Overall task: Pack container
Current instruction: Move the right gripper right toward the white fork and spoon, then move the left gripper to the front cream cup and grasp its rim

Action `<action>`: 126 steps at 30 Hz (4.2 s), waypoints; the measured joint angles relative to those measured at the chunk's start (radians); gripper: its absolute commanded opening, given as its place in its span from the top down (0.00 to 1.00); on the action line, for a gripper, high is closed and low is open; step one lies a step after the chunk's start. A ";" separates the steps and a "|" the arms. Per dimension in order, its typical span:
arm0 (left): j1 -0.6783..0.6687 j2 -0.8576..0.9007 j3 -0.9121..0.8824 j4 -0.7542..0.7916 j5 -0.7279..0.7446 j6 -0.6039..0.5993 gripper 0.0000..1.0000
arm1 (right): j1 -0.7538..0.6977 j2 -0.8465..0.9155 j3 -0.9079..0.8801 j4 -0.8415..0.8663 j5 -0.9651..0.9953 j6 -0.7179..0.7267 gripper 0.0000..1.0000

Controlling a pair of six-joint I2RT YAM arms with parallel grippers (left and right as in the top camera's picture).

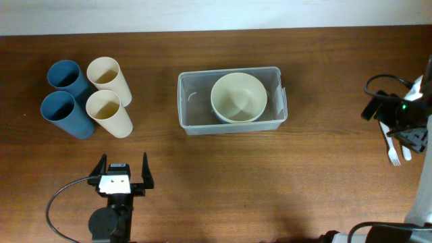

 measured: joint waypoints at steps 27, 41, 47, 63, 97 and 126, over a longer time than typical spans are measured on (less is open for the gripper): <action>0.000 -0.001 0.002 0.128 0.175 -0.005 0.00 | -0.085 -0.002 -0.329 0.300 0.067 0.174 0.01; 0.001 0.396 0.584 -0.107 0.450 0.105 0.00 | -0.085 -0.002 -0.330 0.303 0.067 0.177 0.01; 0.001 0.540 0.776 -0.098 0.681 0.199 0.00 | -0.085 -0.002 -0.330 0.303 0.067 0.179 0.01; 0.001 1.131 1.240 -0.679 0.486 0.104 0.00 | -0.085 -0.002 -0.330 0.303 0.067 0.182 0.01; 0.023 1.630 1.512 -1.049 0.053 -0.089 0.00 | -0.085 -0.002 -0.330 0.303 0.067 0.182 0.01; 0.023 1.719 1.512 -1.081 0.035 -0.089 0.00 | -0.085 -0.002 -0.330 0.303 0.067 0.182 0.01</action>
